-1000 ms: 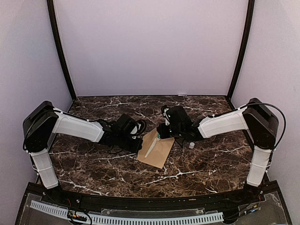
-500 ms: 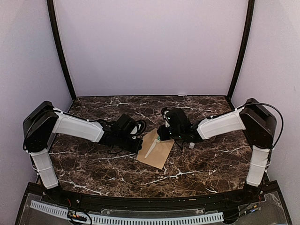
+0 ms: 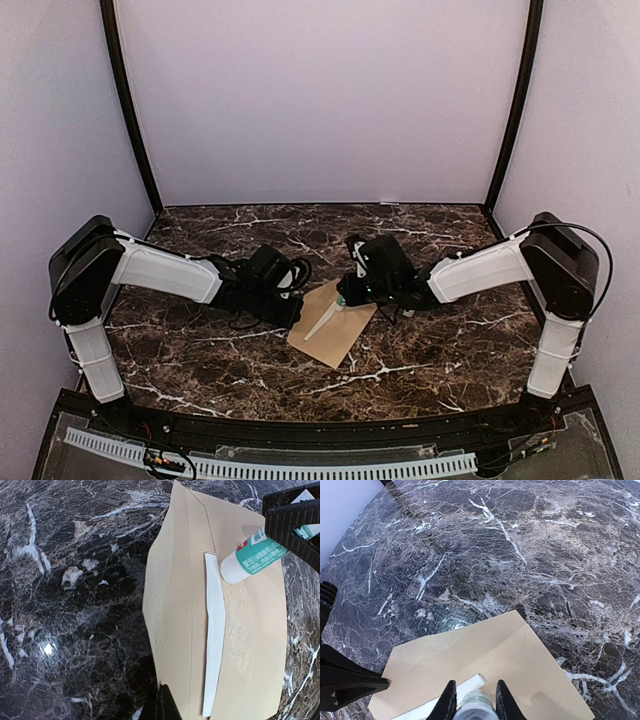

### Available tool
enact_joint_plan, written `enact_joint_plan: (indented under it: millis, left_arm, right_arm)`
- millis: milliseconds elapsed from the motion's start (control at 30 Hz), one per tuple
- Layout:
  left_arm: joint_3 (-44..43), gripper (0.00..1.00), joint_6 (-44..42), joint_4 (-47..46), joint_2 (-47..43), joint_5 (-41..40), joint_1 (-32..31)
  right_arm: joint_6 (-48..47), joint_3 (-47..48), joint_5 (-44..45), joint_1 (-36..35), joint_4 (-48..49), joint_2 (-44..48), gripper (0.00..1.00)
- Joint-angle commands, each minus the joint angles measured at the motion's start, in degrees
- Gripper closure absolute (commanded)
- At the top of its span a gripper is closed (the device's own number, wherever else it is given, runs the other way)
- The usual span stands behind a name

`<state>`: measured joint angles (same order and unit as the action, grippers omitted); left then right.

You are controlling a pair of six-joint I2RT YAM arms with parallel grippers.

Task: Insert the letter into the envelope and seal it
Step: Paint the envelope at the center of the board.

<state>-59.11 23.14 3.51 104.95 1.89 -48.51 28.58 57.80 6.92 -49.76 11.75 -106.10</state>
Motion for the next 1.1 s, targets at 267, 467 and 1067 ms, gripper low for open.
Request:
enact_joint_plan:
  millis: [267, 467, 1067]
  left_arm:
    - [-0.84, 1.00, 0.75, 0.75, 0.41, 0.00, 0.25]
    - [-0.63, 1.00, 1.13, 0.90, -0.30, -0.89, 0.22]
    - [-6.42, 0.59, -8.73, 0.12, -2.14, -0.62, 4.19]
  right_arm:
    - [-1.22, -2.47, -6.66, -2.67, 1.26, 1.90, 1.00]
    - [-1.46, -2.63, -7.95, -2.98, 2.00, 5.11, 1.00]
    - [-2.16, -3.69, -0.52, -2.88, 0.75, 16.00, 1.00]
